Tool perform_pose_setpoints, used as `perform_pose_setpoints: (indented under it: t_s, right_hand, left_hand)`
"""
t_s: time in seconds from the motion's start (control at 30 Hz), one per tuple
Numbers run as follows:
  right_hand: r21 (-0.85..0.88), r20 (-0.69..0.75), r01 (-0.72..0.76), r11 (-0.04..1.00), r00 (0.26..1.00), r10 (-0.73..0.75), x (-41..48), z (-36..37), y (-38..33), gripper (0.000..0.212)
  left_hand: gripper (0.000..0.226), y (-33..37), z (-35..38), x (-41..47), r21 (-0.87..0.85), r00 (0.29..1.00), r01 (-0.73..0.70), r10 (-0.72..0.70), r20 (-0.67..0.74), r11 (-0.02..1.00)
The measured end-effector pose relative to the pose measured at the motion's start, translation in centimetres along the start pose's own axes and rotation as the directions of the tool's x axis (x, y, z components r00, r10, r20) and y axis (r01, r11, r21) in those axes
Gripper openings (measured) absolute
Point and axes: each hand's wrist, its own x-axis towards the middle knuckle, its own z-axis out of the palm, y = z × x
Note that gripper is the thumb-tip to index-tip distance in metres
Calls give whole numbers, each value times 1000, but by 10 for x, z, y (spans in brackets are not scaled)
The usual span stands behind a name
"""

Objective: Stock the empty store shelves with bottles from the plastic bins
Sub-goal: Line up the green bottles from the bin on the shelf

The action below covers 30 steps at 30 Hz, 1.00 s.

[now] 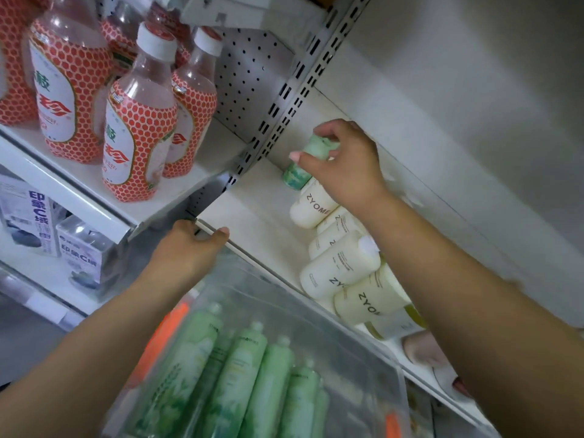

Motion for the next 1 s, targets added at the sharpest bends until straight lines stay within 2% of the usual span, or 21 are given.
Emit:
perform_pose_setpoints:
  t_s: [0.13,0.2,0.27,0.37,0.5,0.57,0.63,0.77,1.0]
  right_hand:
    - [236,79,-104,966,993,88,-82,11,-23,15]
    - [285,168,-174,943,977,129,-124,27,-24,7]
    - [296,251,-244,924,953,171,-160,50,-18,5]
    - [281,378,-423,862,874,306,-197,87,-5,12]
    - [186,531,-690,700,669,519,-221,123,6,34]
    - [125,556,-761,636,585,590,-223,137,9,49]
    - [113,536,-784,611,566,627,-220,148,11,58]
    - [176,637,-855,488,476,606,-216,164,1,61]
    - [242,616,-894,377,442,652,-220,175,-4,68]
  left_hand:
    - [53,-7,-13,-6,45,997,-29,26,74,999]
    - [50,-9,-19,-8,9,989,-22,20,146,1000]
    - [31,-12,-20,-12,-28,976,-17,23,219,999]
    - [18,-20,-17,-17,35,964,-50,39,264,998]
    - [20,-28,-20,-14,123,935,-106,57,350,987]
    - [22,-29,-22,-12,124,930,-108,56,363,986]
    - [24,-29,-21,-11,114,927,-113,63,371,987]
    - [28,-30,-22,-10,113,923,-108,58,379,988]
    - [28,-34,-25,-2,115,917,-91,38,398,989]
